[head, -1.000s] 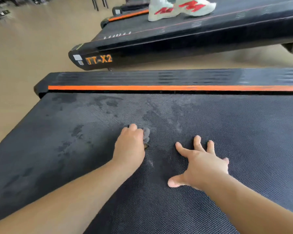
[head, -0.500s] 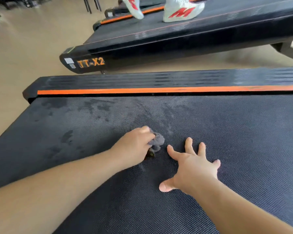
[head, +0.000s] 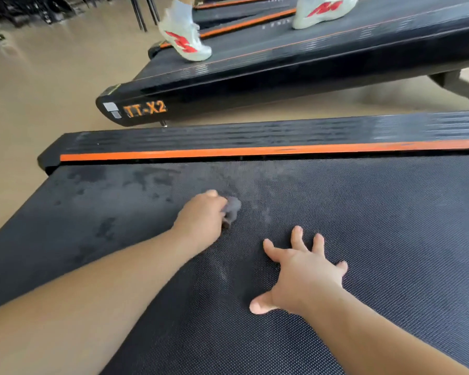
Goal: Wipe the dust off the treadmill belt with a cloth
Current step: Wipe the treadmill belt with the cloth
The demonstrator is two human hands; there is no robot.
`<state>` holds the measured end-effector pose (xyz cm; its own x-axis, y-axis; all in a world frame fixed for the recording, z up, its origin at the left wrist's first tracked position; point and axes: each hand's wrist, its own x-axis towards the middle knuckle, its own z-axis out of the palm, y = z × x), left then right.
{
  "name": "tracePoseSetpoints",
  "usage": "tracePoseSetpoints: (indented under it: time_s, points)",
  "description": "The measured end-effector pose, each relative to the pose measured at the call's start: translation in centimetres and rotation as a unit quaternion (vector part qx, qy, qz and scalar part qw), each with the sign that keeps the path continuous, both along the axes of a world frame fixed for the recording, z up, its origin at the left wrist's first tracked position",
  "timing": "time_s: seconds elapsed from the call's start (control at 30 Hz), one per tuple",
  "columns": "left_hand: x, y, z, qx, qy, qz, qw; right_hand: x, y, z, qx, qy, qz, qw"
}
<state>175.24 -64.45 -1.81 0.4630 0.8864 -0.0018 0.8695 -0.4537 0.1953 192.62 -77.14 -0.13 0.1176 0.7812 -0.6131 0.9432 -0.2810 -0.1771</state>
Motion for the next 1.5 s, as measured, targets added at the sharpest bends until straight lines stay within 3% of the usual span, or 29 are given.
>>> tracePoseSetpoints:
  time_s: [0.07, 0.1, 0.2, 0.27, 0.4, 0.43, 0.53, 0.6, 0.73, 0.77, 0.87, 0.93, 1.07, 1.1, 1.2, 1.27, 1.4, 1.43, 1.5]
  points:
    - [1.3, 0.2, -0.1, 0.039, 0.01, 0.079, 0.996, 0.3, 0.1, 0.1, 0.001, 0.005, 0.005, 1.0]
    - [2.6, -0.4, -0.2, 0.047, -0.001, 0.064, 0.997, 0.3, 0.1, 0.1, 0.001, 0.004, 0.009, 1.0]
    - [5.7, -2.0, -0.6, -0.014, -0.025, -0.103, 0.994, -0.1, 0.0, -0.4, 0.012, -0.002, 0.005, 1.0]
    - [5.5, 0.1, 0.1, -0.022, 0.003, -0.154, 0.988, -0.2, 0.2, -0.6, 0.018, -0.006, 0.003, 1.0]
    - [4.9, 4.7, 0.1, 0.02, -0.004, 0.026, 0.999, 0.0, 0.4, -1.0, 0.008, -0.007, 0.004, 1.0]
    - [5.6, 3.8, 0.0, 0.018, -0.011, 0.024, 0.999, -0.1, 0.5, -1.1, 0.007, -0.01, 0.004, 1.0]
    - [6.3, 0.2, -0.2, -0.043, -0.052, -0.155, 0.986, -0.2, 0.6, -1.1, 0.002, -0.01, 0.003, 1.0]
    - [5.0, 0.6, 0.2, -0.059, -0.016, -0.194, 0.979, 0.0, 0.6, -1.2, 0.005, -0.008, -0.001, 1.0]
    - [3.0, 3.3, -0.4, 0.026, -0.019, -0.008, 0.999, 0.0, 0.4, -1.0, 0.006, -0.006, 0.001, 1.0]
    - [3.6, 2.1, -0.7, 0.036, -0.028, -0.002, 0.999, 0.0, 0.4, -0.9, 0.007, -0.004, 0.001, 1.0]
    - [4.6, -2.5, -0.7, -0.033, -0.061, -0.158, 0.985, -0.1, 0.4, -0.7, 0.004, -0.006, 0.003, 1.0]
    - [3.0, -1.9, -0.1, -0.032, -0.035, -0.182, 0.982, -0.1, 0.3, -0.6, 0.007, -0.005, 0.002, 1.0]
    - [-0.6, 2.3, -0.7, 0.04, 0.009, 0.054, 0.998, -0.1, 0.3, -0.4, -0.003, -0.004, -0.002, 1.0]
    - [0.0, 1.5, -0.9, 0.05, -0.002, 0.069, 0.996, -0.1, 0.4, -0.4, -0.003, -0.003, -0.003, 1.0]
    - [1.9, -3.0, -0.9, -0.017, -0.061, -0.077, 0.995, -0.2, 0.5, -0.5, -0.004, -0.005, -0.004, 1.0]
    - [0.0, -3.7, -0.6, -0.045, -0.051, -0.128, 0.989, -0.2, 0.5, -0.5, -0.002, -0.006, -0.006, 1.0]
    - [-6.1, -2.9, -0.6, 0.034, -0.029, 0.079, 0.996, -0.5, 0.5, -0.4, -0.003, -0.008, -0.014, 1.0]
    - [-6.3, -4.5, -0.8, 0.038, -0.046, 0.085, 0.995, -0.5, 0.5, -0.4, -0.002, -0.01, -0.017, 1.0]
    - [-5.1, -9.7, -0.4, -0.002, -0.084, -0.024, 0.996, -0.7, 0.5, -0.2, -0.005, -0.017, -0.021, 1.0]
